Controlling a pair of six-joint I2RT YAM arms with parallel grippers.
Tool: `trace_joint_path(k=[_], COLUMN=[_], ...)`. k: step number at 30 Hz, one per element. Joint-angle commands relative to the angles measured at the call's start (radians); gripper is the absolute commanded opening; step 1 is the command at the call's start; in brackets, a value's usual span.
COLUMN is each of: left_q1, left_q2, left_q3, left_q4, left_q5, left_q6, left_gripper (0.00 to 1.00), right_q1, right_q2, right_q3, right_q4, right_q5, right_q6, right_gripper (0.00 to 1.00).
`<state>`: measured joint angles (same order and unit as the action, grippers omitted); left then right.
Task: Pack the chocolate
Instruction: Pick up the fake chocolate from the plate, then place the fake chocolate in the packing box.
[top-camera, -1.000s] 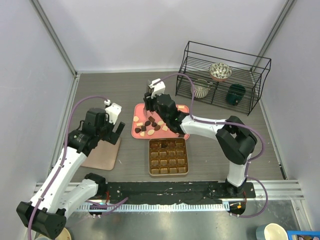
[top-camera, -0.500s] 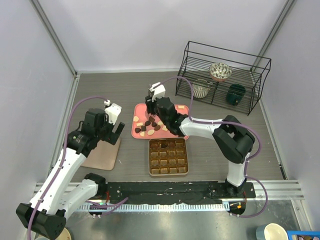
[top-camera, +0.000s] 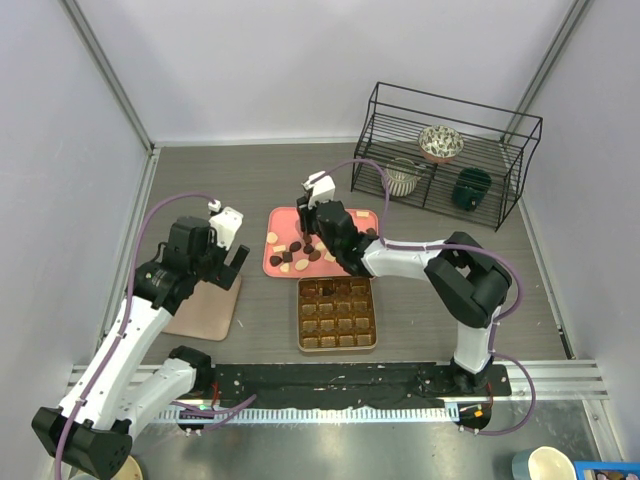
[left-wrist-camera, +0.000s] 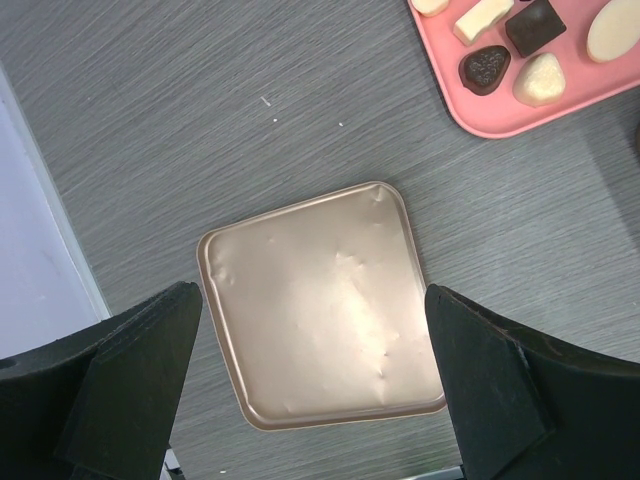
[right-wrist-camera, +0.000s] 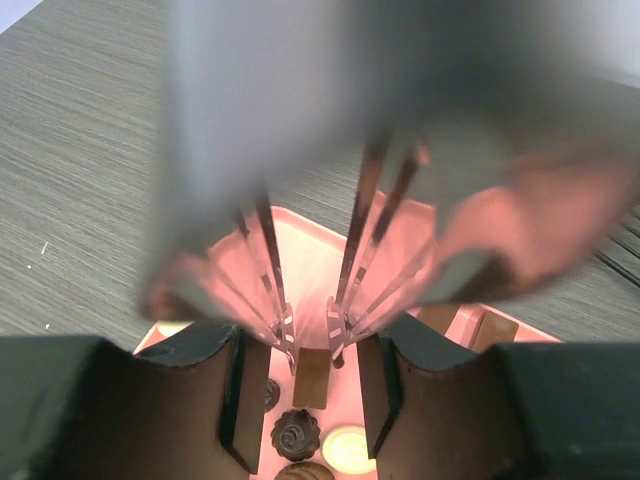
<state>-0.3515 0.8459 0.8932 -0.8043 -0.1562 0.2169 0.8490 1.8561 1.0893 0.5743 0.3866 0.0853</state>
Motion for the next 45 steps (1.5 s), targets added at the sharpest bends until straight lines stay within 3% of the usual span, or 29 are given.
trace_joint_path(k=[1,22,33,45], left_q1=[0.003,0.003,0.003,0.003], left_q2=[-0.019,-0.004,0.053,0.271], left_q3=[0.004,-0.002,-0.031,0.013], left_q4=[0.01,0.016,0.069,0.143], left_q5=[0.014,0.018,0.001,0.032], left_q6=[0.002,0.006,0.015,-0.013], left_gripper=[1.0,1.0,1.0,1.0], right_q1=[0.005,0.002,0.002,0.004], right_q2=[-0.058,-0.195,-0.561,-0.874], right_q3=[0.003,0.092,-0.136,-0.316], right_q4=[0.012,-0.082,-0.267,-0.544], right_q5=[0.035,0.018,0.08,0.058], right_q6=[-0.009,-0.111,0.011,0.14], right_gripper=[0.39,0.24,0.2,0.2])
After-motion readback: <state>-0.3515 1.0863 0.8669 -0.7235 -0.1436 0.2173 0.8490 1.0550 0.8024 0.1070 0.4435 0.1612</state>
